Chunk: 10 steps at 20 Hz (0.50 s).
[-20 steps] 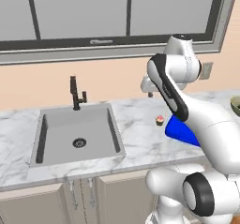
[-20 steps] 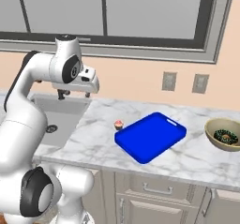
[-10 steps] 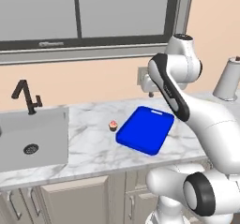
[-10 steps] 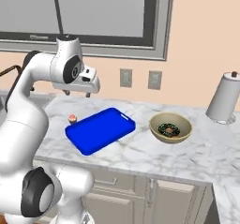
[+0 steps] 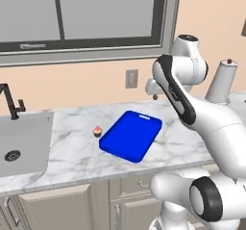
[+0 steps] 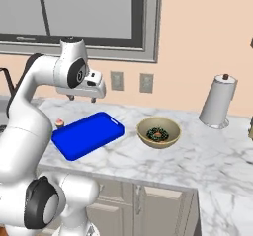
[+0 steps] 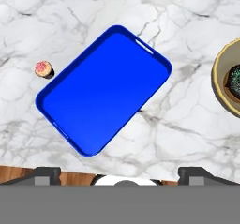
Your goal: Place the bowl with donut and the cupcake onto the tray.
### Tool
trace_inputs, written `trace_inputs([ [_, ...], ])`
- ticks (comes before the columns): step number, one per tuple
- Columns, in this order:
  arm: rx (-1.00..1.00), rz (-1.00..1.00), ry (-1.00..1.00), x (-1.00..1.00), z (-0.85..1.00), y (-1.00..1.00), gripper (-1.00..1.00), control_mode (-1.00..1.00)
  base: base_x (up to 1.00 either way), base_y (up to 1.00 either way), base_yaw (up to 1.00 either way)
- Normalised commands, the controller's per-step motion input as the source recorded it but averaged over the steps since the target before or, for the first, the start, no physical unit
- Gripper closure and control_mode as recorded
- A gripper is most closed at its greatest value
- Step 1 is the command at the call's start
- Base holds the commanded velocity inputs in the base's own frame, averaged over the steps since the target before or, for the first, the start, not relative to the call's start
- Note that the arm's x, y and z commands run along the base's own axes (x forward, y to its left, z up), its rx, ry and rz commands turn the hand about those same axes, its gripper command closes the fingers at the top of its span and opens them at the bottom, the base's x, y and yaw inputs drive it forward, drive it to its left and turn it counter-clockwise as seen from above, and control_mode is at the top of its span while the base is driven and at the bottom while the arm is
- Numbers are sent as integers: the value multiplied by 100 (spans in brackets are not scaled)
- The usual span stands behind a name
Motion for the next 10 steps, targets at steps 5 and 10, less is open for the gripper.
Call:
trace_inputs([
  [5, 0, 0, 0, 0, 0, 0, -100, 100, 36, -6, 0],
  [10, 0, 0, 0, 0, 0, 0, -100, 100, 43, 2, -8],
])
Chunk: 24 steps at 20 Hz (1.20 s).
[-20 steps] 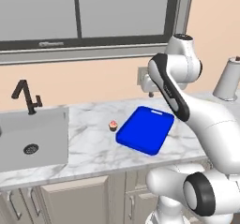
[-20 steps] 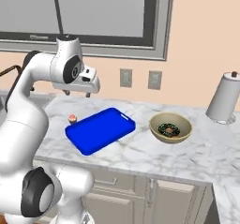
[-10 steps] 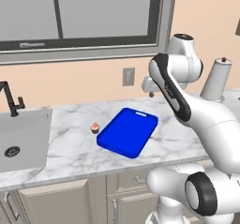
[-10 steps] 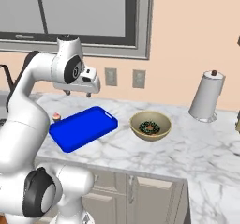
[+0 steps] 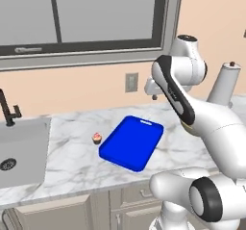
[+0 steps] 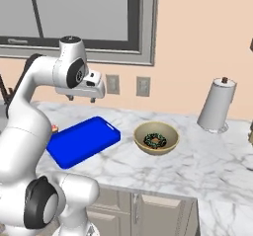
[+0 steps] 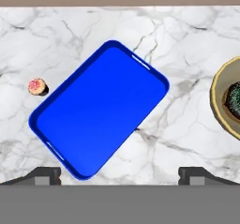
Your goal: Place the bowl with donut and the cupcake onto the tray.
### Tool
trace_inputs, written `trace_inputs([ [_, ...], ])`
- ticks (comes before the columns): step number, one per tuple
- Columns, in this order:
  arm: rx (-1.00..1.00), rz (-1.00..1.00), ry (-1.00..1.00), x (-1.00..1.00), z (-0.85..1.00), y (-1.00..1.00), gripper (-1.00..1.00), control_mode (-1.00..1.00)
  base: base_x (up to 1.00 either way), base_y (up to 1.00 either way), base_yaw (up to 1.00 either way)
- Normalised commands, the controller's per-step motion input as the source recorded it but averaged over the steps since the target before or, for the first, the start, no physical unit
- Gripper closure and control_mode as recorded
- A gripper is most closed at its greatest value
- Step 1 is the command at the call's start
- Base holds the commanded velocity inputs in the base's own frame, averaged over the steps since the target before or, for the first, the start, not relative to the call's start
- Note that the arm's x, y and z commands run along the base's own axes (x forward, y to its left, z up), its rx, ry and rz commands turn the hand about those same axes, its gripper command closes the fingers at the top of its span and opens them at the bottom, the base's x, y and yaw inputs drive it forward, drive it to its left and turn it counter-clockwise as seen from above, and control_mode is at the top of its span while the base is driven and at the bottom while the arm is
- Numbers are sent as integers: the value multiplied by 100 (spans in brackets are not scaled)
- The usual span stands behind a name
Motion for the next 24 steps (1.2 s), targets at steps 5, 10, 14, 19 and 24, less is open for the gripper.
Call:
trace_inputs([
  [5, 0, 0, 0, 0, 0, 0, -100, 100, 39, 1, -12],
  [10, 0, 0, 0, 0, 0, 0, -100, 100, 41, 0, -10],
  [14, 0, 0, 0, 0, 0, 0, -100, 100, 12, 0, -2],
  [19, 0, 0, 0, 0, 0, 0, -100, 100, 41, 0, -3],
  [24, 0, 0, 0, 0, 0, 0, -100, 100, 41, 1, -2],
])
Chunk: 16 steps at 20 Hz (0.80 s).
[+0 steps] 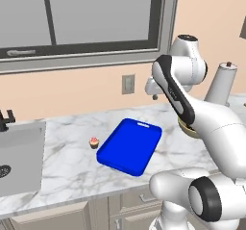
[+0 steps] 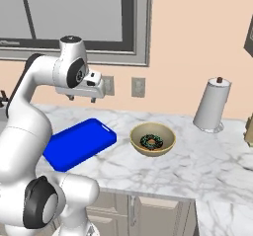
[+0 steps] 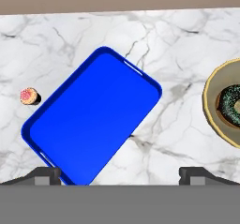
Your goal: Place the bowl with donut and the cupcake onto the tray.
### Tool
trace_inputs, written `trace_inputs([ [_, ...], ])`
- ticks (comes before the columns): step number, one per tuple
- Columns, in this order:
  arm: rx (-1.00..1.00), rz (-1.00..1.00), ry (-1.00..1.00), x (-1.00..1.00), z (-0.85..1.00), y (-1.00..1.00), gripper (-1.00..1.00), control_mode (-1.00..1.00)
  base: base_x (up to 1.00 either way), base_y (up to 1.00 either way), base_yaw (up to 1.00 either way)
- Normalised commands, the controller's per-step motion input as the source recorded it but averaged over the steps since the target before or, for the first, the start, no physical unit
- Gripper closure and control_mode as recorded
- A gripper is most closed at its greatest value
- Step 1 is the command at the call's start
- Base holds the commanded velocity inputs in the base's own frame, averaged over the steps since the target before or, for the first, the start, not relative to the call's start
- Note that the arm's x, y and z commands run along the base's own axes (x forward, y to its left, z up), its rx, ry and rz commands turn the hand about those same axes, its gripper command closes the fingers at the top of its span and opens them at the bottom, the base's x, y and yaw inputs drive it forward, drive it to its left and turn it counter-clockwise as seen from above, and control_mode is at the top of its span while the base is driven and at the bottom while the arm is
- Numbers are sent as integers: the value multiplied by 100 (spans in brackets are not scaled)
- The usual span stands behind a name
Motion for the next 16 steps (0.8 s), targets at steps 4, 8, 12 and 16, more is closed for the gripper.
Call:
trace_inputs([
  [4, 0, 0, 0, 0, 0, 0, -100, 100, 0, 0, 0],
  [8, 0, 0, 0, 0, 0, 0, -100, -100, 0, 0, 0],
  [12, 0, 0, 0, 0, 0, 0, -100, -100, 0, 0, 0],
  [16, 0, 0, 1, 0, 0, 0, -100, -100, 0, 0, 0],
])
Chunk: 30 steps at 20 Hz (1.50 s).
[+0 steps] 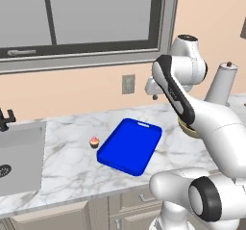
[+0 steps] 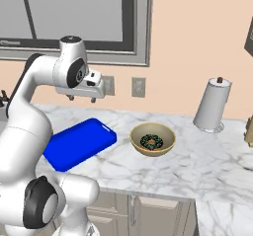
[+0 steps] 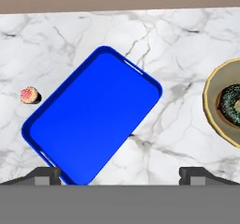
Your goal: Place the bowl with donut and the cupcake onto the tray.
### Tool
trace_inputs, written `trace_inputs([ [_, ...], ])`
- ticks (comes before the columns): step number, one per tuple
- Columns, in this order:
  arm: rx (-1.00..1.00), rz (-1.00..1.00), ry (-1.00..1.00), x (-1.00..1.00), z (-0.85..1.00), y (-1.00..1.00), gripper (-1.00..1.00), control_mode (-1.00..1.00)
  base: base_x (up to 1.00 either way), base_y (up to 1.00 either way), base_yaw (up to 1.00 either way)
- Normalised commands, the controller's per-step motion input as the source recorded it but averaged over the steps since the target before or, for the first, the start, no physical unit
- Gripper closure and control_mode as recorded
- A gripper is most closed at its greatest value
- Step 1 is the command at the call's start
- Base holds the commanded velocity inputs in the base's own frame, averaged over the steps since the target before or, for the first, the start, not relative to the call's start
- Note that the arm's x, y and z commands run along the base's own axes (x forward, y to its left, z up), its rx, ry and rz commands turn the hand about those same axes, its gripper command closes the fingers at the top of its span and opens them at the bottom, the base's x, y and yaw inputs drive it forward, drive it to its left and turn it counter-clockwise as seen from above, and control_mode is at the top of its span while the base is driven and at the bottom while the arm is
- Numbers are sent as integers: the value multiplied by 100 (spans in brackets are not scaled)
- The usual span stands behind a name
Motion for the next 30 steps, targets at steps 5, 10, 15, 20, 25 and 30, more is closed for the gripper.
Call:
trace_inputs([
  [5, 0, 0, 12, 0, 0, 0, -100, -100, 0, 0, 0],
  [10, 0, 0, 28, 0, 0, -3, -100, -100, 0, 0, 0],
  [15, 0, 0, 22, 0, -17, -13, -100, -100, 0, 0, 0],
  [20, 0, 0, 8, -2, -29, -24, -100, -100, 0, 0, 0],
  [25, 0, 0, 7, -8, -26, -20, -100, -100, 0, 0, 0],
  [30, 0, 0, 9, -4, -14, -24, -100, -100, 0, 0, 0],
])
